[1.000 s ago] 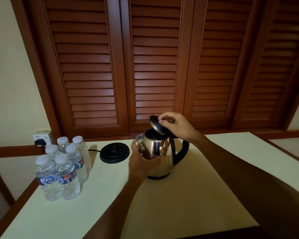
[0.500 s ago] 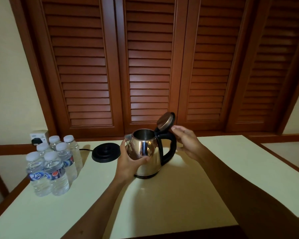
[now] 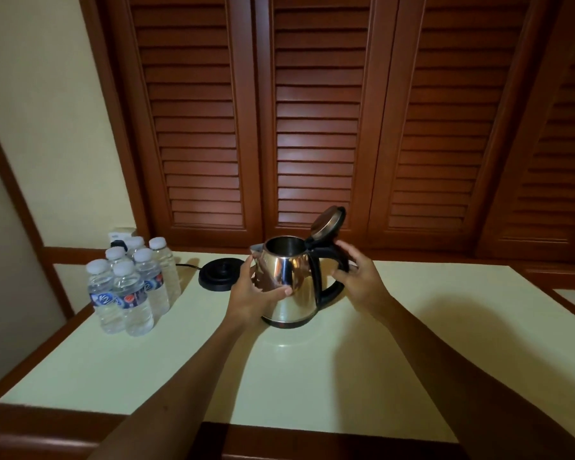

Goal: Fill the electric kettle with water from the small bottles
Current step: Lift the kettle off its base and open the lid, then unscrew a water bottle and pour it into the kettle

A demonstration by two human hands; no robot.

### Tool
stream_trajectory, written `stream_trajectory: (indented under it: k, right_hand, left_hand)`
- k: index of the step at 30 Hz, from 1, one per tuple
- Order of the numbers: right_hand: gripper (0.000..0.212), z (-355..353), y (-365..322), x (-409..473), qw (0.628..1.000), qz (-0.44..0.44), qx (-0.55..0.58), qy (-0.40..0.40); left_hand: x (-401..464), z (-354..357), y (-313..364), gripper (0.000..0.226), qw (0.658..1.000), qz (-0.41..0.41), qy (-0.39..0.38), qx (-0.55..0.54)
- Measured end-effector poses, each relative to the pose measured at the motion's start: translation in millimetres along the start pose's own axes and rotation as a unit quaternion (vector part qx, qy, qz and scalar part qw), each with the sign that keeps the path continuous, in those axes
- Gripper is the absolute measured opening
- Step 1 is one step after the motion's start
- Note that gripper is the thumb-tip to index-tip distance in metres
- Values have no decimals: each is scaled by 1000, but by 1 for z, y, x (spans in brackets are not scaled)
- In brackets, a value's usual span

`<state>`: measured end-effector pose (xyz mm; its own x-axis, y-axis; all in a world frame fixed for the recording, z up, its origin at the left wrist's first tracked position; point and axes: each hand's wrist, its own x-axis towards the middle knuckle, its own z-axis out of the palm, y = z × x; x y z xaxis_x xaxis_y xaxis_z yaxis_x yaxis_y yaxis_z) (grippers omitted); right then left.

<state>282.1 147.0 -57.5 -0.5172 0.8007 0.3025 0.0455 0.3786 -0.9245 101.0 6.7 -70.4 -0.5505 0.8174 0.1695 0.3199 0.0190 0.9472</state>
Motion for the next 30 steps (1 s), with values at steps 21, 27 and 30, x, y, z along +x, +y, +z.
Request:
stream_trajectory:
  k: [21,27,30]
  right_hand:
    - [37,167,-23,-84,974,-154,-152,69]
    - [39,264,-56,-61,972,-171,-153,-49]
    - [38,300,-82,-43,957,-219,-177,-69]
  left_hand:
    - [-65,-120,-51,62,992,9,96,81]
    - [-83,-212,-78,41,983,-13,166,81]
    - [-80,-239,-88,39,983,-18,166,76]
